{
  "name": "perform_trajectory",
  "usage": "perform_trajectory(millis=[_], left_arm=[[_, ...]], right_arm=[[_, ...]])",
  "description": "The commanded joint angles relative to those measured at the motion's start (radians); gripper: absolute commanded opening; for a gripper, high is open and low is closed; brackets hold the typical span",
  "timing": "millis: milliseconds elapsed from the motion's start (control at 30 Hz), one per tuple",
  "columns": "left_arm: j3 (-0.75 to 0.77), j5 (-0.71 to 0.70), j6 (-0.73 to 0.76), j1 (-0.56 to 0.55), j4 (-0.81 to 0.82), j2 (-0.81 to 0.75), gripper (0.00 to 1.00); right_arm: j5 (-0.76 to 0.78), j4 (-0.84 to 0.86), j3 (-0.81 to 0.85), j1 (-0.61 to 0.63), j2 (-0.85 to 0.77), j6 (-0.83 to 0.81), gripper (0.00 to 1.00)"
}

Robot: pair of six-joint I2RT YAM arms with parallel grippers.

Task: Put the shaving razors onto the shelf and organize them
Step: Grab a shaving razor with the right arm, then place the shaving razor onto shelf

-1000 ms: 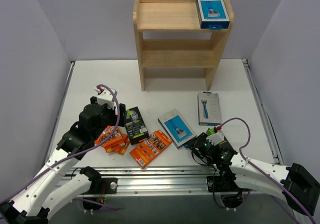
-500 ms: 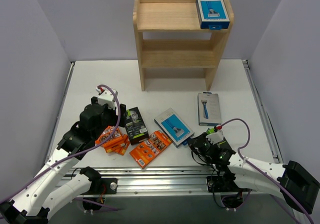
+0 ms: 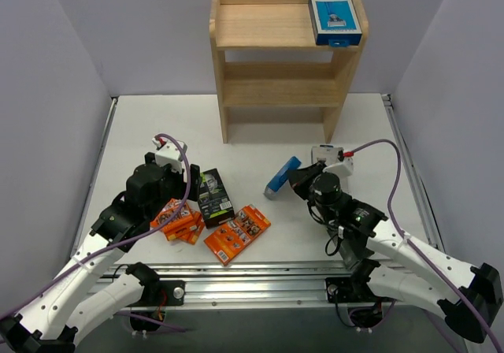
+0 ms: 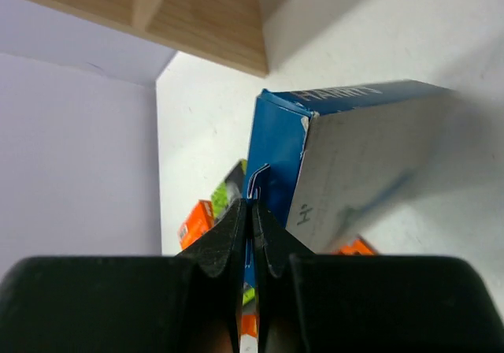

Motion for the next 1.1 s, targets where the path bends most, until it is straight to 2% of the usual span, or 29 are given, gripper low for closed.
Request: perform_trajectory(millis=[0, 200, 433, 700, 900, 1067], left_arm=[[0.008, 0.004, -0.004, -0.006, 0.03, -0.008, 0.94], [0.008, -0.004, -0.001, -0.009, 0.027, -0.008, 0.94], [0.007, -0.015, 0.001, -0.009, 0.027, -0.006, 0.94], [0.005, -0.027, 0.004, -0.011, 0.027, -0.001, 0.94], [0.004, -0.027, 0.004, -0.011, 0.027, -0.004, 0.94], [0.003, -0.024, 0.002, -0.012, 0.028, -0.001, 0.94]], right_arm=[[-0.031, 0.024, 0.098, -0.049, 0.014, -0.096, 0.0], [-0.058, 0.044, 0.19, -0.096, 0.034, -0.13, 0.0], [-0.054, 0.054, 0.423, -0.106, 0.115, -0.178, 0.0], [-0.118, 0.03, 0.893, -0.12, 0.319, -0.265, 0.0], [-0.16, 0.013, 1.139, -0.134, 0.402, -0.299, 0.0], [-0.179, 0.1, 1.164, -0.146, 0.411, -0.319, 0.0]])
